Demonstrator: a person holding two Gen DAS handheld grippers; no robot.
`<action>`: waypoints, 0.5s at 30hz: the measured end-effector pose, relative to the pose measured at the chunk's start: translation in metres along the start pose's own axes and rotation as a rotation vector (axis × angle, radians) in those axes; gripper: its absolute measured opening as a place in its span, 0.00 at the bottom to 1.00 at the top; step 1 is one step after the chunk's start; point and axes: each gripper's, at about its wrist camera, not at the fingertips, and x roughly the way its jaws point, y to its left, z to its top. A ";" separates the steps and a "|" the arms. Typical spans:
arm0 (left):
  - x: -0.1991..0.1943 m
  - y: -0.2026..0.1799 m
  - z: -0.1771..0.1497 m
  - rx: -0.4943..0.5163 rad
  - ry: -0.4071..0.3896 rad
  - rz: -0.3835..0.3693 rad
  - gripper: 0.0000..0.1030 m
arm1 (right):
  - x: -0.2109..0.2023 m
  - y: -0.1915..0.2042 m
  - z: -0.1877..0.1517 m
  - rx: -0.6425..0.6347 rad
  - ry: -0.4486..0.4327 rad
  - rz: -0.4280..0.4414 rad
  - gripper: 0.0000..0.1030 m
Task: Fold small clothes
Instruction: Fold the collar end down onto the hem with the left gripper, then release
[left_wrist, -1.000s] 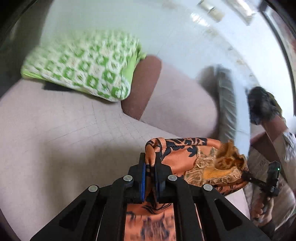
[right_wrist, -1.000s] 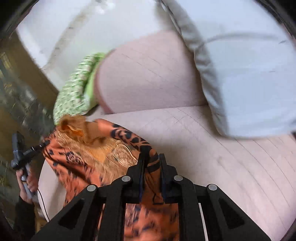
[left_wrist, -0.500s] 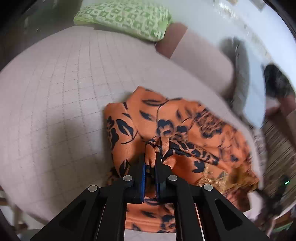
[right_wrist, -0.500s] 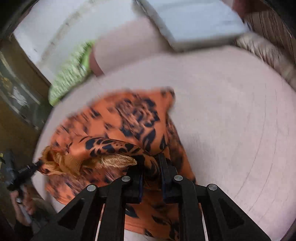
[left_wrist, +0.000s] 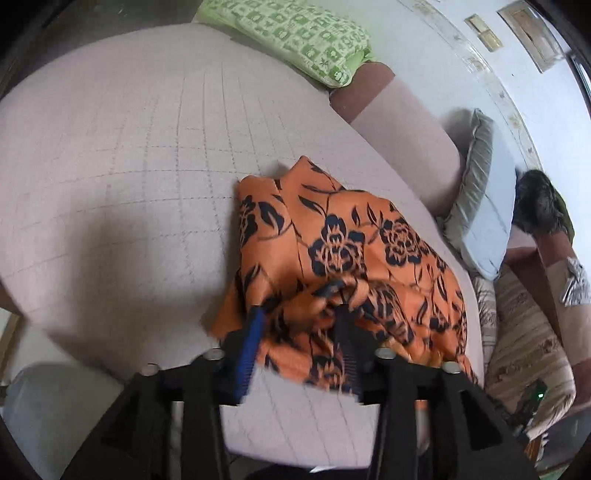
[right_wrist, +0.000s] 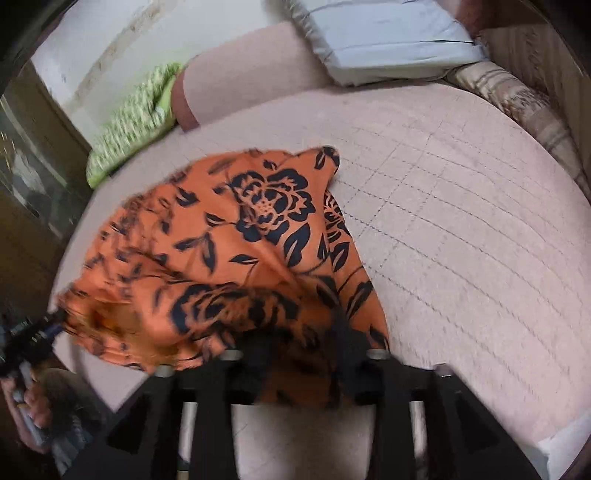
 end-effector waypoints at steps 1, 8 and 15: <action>-0.008 -0.002 -0.004 0.014 -0.004 -0.016 0.44 | -0.009 -0.003 -0.006 0.020 -0.009 0.024 0.59; -0.009 -0.037 -0.015 0.023 0.048 -0.111 0.52 | -0.009 -0.010 -0.017 0.201 0.052 0.307 0.59; 0.056 -0.046 0.002 -0.074 0.160 -0.074 0.51 | 0.043 -0.013 -0.016 0.357 0.165 0.295 0.59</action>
